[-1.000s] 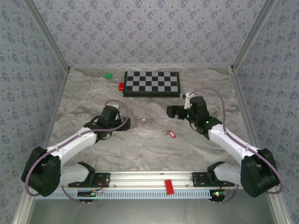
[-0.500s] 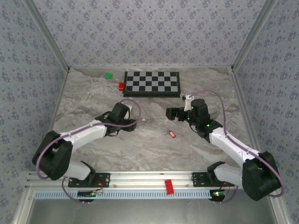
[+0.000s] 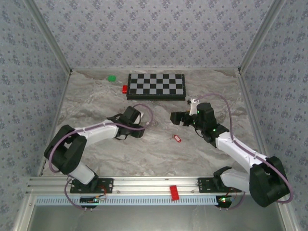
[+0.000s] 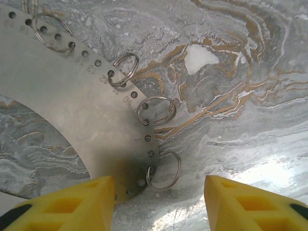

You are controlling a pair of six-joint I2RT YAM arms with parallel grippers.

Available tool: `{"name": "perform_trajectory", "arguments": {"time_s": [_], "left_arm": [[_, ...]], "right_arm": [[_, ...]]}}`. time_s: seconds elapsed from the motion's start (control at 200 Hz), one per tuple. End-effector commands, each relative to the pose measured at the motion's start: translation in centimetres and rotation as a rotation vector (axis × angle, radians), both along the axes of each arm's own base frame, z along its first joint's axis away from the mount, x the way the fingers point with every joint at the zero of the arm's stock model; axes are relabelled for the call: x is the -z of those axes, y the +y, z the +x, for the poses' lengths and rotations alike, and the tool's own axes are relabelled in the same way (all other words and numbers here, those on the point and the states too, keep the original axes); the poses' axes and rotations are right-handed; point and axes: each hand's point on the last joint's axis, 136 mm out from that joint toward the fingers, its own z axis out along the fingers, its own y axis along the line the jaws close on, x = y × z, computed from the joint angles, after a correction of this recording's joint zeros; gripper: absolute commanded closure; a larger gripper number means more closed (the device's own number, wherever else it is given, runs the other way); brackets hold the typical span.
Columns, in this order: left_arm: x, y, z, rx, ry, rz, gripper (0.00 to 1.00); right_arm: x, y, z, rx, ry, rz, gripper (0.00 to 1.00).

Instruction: Put the keys on the keyring

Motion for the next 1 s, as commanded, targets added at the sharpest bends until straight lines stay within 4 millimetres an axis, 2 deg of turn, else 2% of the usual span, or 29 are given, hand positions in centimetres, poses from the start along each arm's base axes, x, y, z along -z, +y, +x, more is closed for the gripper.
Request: {"name": "perform_trajectory", "arguments": {"time_s": [0.0,0.18,0.245,0.31,0.375,0.495,0.65,0.895,0.995], "left_arm": [[-0.1,-0.6,0.4,0.028,0.003,0.017,0.51],[0.8,-0.7,0.5,0.032,0.023,0.039,0.56],[1.0,-0.6,0.5,0.031,0.027,0.044,0.62],[1.0,-0.6,0.6,0.028,0.025,0.047,0.63],[1.0,-0.5,0.7,0.024,0.022,0.052,0.69],[0.9,-0.4,0.8,0.02,0.016,0.059,0.74],[0.7,-0.5,0.9,0.018,0.013,0.053,0.84],[-0.8,-0.5,0.8,0.011,-0.015,0.046,1.0],[-2.3,-0.4,0.7,0.006,-0.044,0.034,1.0]], "right_arm": [[-0.5,0.5,-0.3,-0.017,-0.011,0.024,0.01],[-0.6,0.4,-0.3,-0.015,-0.011,0.024,0.01],[-0.5,0.5,-0.3,-0.019,-0.01,0.025,0.01],[-0.5,0.5,-0.3,-0.019,-0.009,0.026,0.01],[-0.4,0.6,-0.3,-0.021,-0.006,0.027,0.01],[-0.4,0.7,-0.4,-0.024,-0.005,0.03,0.01],[-0.4,0.7,-0.5,-0.027,-0.006,0.031,0.0],[-0.8,0.7,-0.6,-0.027,-0.018,0.037,0.01],[-0.8,0.9,-0.7,-0.034,-0.02,0.043,0.01]]}}
